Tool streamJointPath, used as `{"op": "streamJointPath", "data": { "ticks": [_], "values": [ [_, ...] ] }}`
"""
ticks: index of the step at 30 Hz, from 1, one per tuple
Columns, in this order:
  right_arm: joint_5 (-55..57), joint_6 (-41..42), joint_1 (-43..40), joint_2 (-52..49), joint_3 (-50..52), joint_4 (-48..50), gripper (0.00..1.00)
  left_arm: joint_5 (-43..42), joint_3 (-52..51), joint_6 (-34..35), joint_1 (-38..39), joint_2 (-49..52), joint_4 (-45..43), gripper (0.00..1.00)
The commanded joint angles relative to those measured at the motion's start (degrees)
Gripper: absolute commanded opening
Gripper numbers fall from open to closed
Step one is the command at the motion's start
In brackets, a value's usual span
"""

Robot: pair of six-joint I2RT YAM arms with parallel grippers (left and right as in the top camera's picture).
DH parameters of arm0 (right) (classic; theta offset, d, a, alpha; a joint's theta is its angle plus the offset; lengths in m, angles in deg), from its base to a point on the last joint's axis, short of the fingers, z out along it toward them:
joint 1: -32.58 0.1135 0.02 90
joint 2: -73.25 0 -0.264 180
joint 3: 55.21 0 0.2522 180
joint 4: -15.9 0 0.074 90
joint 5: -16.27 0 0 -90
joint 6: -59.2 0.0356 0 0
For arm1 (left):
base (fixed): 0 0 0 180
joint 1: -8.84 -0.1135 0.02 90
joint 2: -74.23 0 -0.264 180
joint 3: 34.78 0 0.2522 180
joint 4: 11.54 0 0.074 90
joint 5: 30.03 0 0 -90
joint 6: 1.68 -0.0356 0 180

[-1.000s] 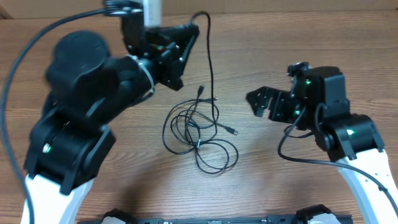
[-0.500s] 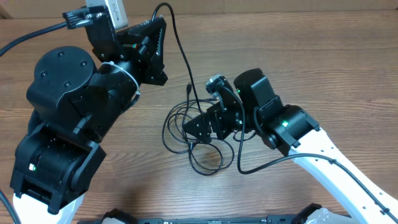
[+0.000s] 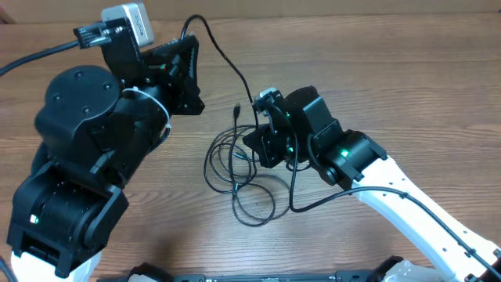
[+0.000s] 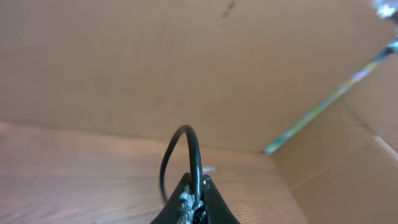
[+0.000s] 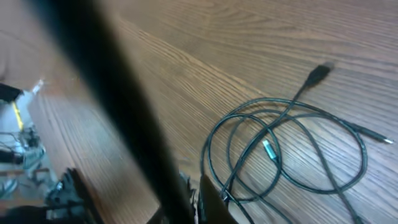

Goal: Untangle cables

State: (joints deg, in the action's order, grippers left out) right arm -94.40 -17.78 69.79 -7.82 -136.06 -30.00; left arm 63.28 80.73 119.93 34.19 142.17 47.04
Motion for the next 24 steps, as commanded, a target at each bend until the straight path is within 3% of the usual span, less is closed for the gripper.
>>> {"op": "streamJointPath", "data": {
  "ticks": [1, 7, 9, 11, 14, 17, 20, 24],
  "values": [
    [-1.49, 7.3, 0.31, 3.45, -2.62, 0.39, 0.04, 5.77, 1.27, 0.5, -0.37, 1.66, 2.34, 0.04],
    [-4.9, 11.69, -1.38, 10.51, -8.85, -0.55, 0.04, 5.9, 1.27, -2.25, -0.35, 4.85, 7.28, 0.08],
    [-4.9, 13.2, -2.67, 12.39, -10.58, -0.66, 0.04, 5.62, 1.27, -2.25, -0.35, 6.05, 9.64, 0.2],
    [-4.9, 16.37, -4.94, 14.43, -12.17, 0.5, 0.04, 4.31, 1.27, -2.25, -0.35, 7.52, 12.44, 0.47],
    [-4.9, 24.35, -8.22, 16.13, -12.83, 4.87, 0.04, 0.35, 1.27, -2.25, -0.31, 9.6, 15.08, 0.65],
    [-4.94, 35.17, -11.82, 17.29, -12.83, 11.39, 0.04, -3.98, 1.27, -2.32, -0.31, 11.23, 16.52, 0.77],
    [-4.94, 41.55, -13.99, 17.49, -12.83, 16.9, 0.04, -10.21, 1.27, -6.23, -0.31, 11.82, 16.76, 0.97],
    [-4.9, 45.09, -14.14, 17.42, -12.81, 21.79, 0.04, -20.85, 1.27, -13.64, -0.31, 11.82, 16.65, 1.0]
  ]
}}
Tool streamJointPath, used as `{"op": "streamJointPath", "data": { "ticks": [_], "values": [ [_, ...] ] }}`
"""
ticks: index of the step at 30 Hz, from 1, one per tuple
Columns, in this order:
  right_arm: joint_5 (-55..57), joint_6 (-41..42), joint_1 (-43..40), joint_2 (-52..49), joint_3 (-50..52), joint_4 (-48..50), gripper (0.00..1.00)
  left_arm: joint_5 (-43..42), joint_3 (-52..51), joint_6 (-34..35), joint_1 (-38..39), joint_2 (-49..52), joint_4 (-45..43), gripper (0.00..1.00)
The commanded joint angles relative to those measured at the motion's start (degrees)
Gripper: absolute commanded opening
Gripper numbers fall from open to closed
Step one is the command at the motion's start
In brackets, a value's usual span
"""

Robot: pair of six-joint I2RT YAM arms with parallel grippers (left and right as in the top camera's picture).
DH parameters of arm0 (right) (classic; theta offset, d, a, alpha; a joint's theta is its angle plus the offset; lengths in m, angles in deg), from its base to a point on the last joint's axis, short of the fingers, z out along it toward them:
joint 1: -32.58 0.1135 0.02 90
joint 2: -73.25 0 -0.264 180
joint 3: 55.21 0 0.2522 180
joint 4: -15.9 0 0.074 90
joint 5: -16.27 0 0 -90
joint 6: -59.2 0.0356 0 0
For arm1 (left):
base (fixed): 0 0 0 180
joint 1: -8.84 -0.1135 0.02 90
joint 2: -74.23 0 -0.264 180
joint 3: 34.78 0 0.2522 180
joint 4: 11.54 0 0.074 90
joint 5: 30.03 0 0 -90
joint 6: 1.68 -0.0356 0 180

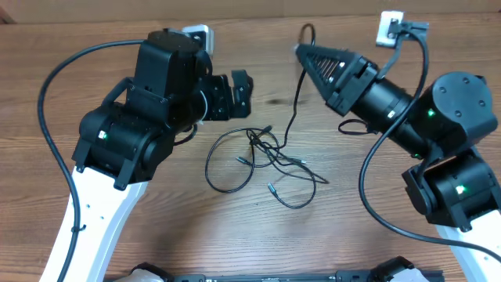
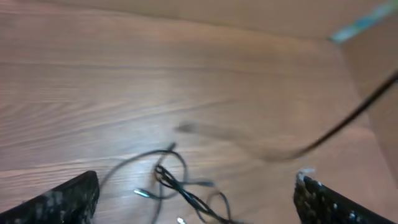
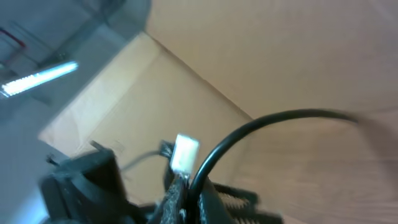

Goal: Untangle cables

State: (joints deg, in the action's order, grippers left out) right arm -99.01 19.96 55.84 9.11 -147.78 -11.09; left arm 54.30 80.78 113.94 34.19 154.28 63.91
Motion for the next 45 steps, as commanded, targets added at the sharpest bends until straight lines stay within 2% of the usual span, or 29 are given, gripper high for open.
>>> {"op": "streamJointPath", "data": {
  "ticks": [1, 4, 7, 9, 10, 14, 18, 22, 25, 26, 29, 39, 41, 42, 45],
  "values": [
    [0.02, 8.35, -0.2, 0.48, -1.09, 3.8, 0.04, -14.6, 1.22, -8.76, -0.28, -0.28, -0.2, 1.0],
    [2.67, 12.79, -0.2, 0.48, -1.09, 5.4, 0.04, -20.44, 1.22, -9.07, -0.31, -0.26, -0.35, 1.0],
    [5.81, 21.66, -0.2, 0.37, -1.09, 5.64, 0.04, -22.73, 1.22, -9.66, -0.28, -0.26, -1.18, 1.0],
    [6.43, 26.25, -0.2, 0.2, -1.09, 6.1, 0.04, -23.87, 1.22, -12.31, -0.24, -0.24, -2.08, 1.0],
    [6.38, 27.47, -0.2, -0.09, -1.09, 7.39, 0.04, -27.5, 1.22, -16.15, -0.22, -0.24, -2.84, 0.99],
    [6.4, 28.57, -0.2, -0.42, -1.09, 9.14, 0.04, -37.4, 1.22, -23.32, -0.2, -0.24, -4.63, 1.0],
    [6.21, 32.17, -0.2, -0.44, -1.09, 9.18, 0.04, -37.83, 1.22, -23.98, -0.2, -0.24, -5.09, 1.0],
    [6.1, 32.2, -0.2, -0.44, -1.09, 9.66, 0.04, -40.39, 1.22, -25.53, -0.2, -0.22, -5.25, 1.0],
    [4.74, 33.75, -0.13, -0.44, -1.09, 10.71, 0.04, -39.98, 1.22, -25.88, -0.2, -0.2, -6.25, 0.89],
    [4.11, 35.19, -0.13, -0.44, -1.09, 11.43, 0.04, -40.35, 1.22, -25.86, -0.11, 0.09, -6.73, 0.69],
    [4.04, 35.15, -0.15, -0.44, -1.09, 12.2, 0.04, -40.48, 1.22, -25.86, 0.66, 1.09, -6.75, 0.42],
    [4.0, 34.91, -0.15, -0.5, -1.09, 11.76, 0.04, -42.45, 1.22, -25.81, 1.81, 3.1, -6.67, 0.3],
    [4.0, 34.88, -0.15, -0.5, -1.09, 10.95, 0.04, -42.42, 1.22, -25.81, 1.79, 3.1, -6.91, 0.23],
    [4.0, 34.73, -0.15, -0.5, -1.09, 10.51, 0.04, -42.42, 1.22, -25.81, 1.79, 3.1, -6.95, 0.22],
    [4.0, 34.47, -0.15, -0.55, -1.09, 8.85, 0.04, -42.45, 1.22, -25.33, 1.77, 3.08, -7.87, 0.29]
  ]
}}
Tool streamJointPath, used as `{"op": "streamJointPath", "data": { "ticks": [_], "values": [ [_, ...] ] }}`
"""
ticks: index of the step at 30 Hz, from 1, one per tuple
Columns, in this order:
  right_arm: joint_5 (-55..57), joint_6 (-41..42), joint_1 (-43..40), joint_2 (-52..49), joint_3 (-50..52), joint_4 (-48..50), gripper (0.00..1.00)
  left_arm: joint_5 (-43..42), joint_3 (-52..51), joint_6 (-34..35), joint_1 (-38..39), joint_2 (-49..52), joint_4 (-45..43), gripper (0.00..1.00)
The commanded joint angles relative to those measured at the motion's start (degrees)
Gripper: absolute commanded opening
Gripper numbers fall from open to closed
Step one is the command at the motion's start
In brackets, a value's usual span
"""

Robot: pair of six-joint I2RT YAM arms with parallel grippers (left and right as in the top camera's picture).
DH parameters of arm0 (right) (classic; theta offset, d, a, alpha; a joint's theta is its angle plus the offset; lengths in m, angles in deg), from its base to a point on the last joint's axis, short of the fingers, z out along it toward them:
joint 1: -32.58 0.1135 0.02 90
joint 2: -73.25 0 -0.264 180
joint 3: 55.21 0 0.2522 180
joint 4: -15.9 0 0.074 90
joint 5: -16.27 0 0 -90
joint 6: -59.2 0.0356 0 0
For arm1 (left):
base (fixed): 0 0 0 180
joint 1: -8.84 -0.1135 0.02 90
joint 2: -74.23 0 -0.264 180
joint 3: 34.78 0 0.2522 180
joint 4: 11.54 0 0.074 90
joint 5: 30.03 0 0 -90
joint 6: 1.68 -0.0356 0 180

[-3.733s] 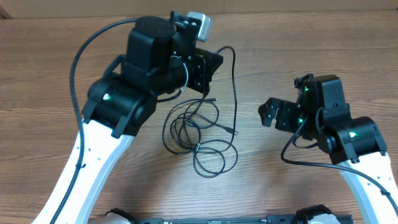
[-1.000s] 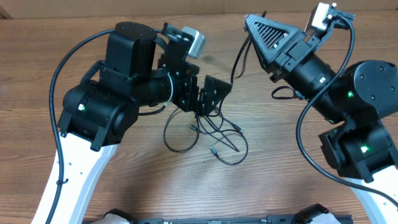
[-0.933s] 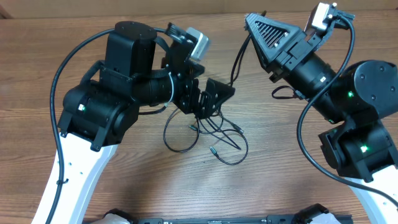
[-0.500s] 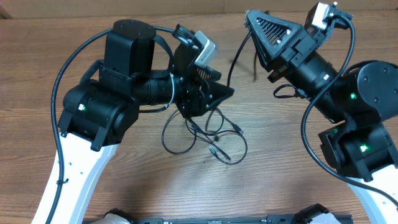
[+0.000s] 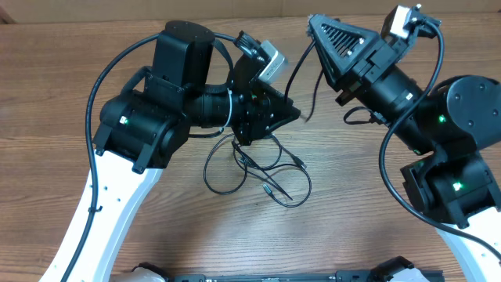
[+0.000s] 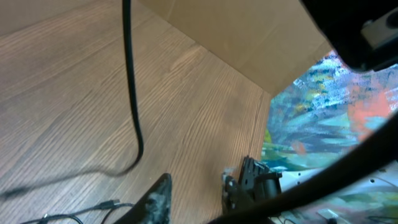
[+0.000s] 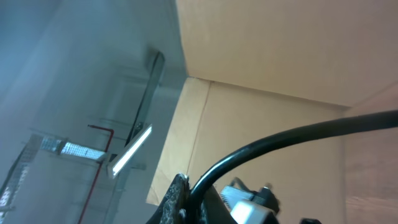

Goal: Untangle cables

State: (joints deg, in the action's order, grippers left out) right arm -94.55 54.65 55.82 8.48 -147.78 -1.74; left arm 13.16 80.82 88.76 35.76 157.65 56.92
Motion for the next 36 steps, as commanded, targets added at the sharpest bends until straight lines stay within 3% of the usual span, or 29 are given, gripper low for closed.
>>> {"op": "streamJointPath", "data": {
  "ticks": [1, 3, 8, 11, 13, 19, 30, 36],
  "values": [
    [-0.44, -0.42, -0.13, 0.09, -1.09, -1.16, 0.04, -1.38, 1.18, 0.2, 0.09, -0.28, -1.4, 0.31],
    [-0.42, -1.51, -0.13, 0.02, -1.09, -3.41, 0.04, -1.64, 1.18, 1.68, -0.15, -0.28, -2.89, 0.41],
    [-0.44, -3.48, -0.13, -0.87, -1.09, -8.13, 0.04, -1.95, 1.18, 3.02, -0.79, -0.33, -5.33, 0.51],
    [-0.48, -3.45, -0.13, -1.53, -1.09, -8.48, 0.04, -1.99, 1.18, 3.43, -1.18, -0.33, -6.19, 0.52],
    [-0.48, -3.45, -0.13, -1.95, -1.09, -8.44, 0.04, -2.01, 1.18, 4.79, -1.27, -0.33, -7.15, 0.51],
    [-1.38, -3.43, -0.13, -2.56, -1.09, -8.46, 0.04, -2.34, 1.18, 5.99, -1.53, -0.33, -8.7, 0.33],
    [-4.98, -3.48, -0.13, -2.56, -1.09, -8.7, 0.04, -2.36, 1.18, 6.05, -1.53, -0.33, -13.0, 0.31],
    [-4.98, -3.48, -0.13, -2.56, -1.09, -8.96, 0.04, -2.36, 1.18, 10.01, -2.62, -0.33, -15.43, 0.22]
  ]
}}
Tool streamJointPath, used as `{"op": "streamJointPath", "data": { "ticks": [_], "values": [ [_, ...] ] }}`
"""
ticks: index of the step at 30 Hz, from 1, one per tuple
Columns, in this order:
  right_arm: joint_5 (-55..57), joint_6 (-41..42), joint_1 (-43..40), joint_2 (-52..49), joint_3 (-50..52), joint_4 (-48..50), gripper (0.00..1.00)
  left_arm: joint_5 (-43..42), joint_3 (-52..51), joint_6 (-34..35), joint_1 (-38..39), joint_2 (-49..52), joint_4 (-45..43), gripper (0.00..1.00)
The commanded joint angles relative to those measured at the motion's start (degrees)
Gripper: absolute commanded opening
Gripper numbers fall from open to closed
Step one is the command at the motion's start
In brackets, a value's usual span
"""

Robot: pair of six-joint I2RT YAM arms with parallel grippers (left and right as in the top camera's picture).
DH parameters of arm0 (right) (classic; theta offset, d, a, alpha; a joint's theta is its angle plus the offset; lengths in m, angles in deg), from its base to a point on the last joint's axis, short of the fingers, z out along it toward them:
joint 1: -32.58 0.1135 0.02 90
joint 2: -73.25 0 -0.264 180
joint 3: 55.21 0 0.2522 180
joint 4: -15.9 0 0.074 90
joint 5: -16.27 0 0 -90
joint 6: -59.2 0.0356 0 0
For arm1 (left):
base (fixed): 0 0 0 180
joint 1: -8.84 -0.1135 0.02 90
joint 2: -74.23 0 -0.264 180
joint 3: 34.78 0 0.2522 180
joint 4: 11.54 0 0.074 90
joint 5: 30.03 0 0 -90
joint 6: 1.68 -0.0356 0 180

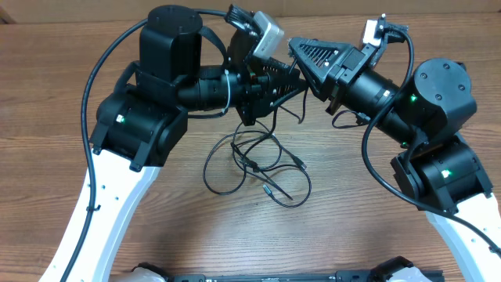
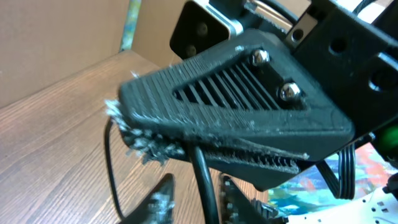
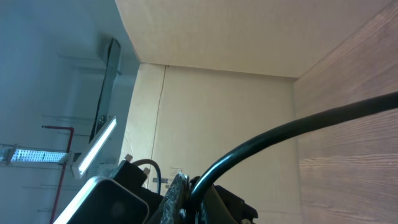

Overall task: Untangle cables
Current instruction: 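Carry the freed cable with the left gripper to the far left table area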

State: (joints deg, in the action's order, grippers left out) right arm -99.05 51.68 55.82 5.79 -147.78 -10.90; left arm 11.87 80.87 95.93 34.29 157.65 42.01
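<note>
A tangle of thin black cables (image 1: 252, 160) lies on the wooden table (image 1: 63, 117) between the two arms. My right gripper (image 1: 300, 48) is raised at the back and shut on a thicker black cable (image 3: 280, 134), which bends away from its jaws. My left gripper (image 1: 286, 80) points right and nearly meets the right gripper's tip. In the left wrist view that cable (image 2: 203, 174) runs between my left gripper's (image 2: 196, 200) parted fingers, with a gap on its left side. The right gripper's ribbed finger (image 2: 236, 106) fills that view.
A cardboard wall (image 3: 249, 37) borders the far side of the table. A thin cable end (image 2: 111, 168) hangs beside the left fingers. Both arm bodies crowd the middle back of the table, above the tangle.
My left gripper was lower, beside the hanging cable. It is now higher, at the right gripper's tip, with the cable between its open fingers. The right gripper has tilted slightly leftward, still shut.
At first my left gripper held the black cable up at the back left, with the right one low by the tangle. Then the right gripper held the cable raised and the left was open. The left then pointed at the hanging cable and now straddles it.
</note>
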Motion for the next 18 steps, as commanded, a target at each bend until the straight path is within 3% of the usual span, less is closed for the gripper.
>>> {"op": "streamJointPath", "data": {
  "ticks": [1, 10, 14, 18],
  "values": [
    [-0.46, -0.5, -0.13, 0.13, -1.09, 0.02, 0.04, -1.14, 1.14, 3.08, -1.51, -0.33, -0.46, 0.22],
    [-0.46, -0.5, -0.13, 0.13, -1.09, -0.2, 0.04, -4.13, 1.14, 3.15, -2.8, -0.33, -0.42, 0.13],
    [-0.48, -0.52, -0.13, 0.13, -1.09, -0.31, 0.04, -4.11, 1.14, 3.15, -2.8, -0.33, -0.46, 0.04],
    [0.46, -8.98, -0.57, 0.13, -1.09, -0.83, 0.04, -3.76, 1.14, 3.91, -3.13, -0.33, -3.48, 0.04]
  ]
}}
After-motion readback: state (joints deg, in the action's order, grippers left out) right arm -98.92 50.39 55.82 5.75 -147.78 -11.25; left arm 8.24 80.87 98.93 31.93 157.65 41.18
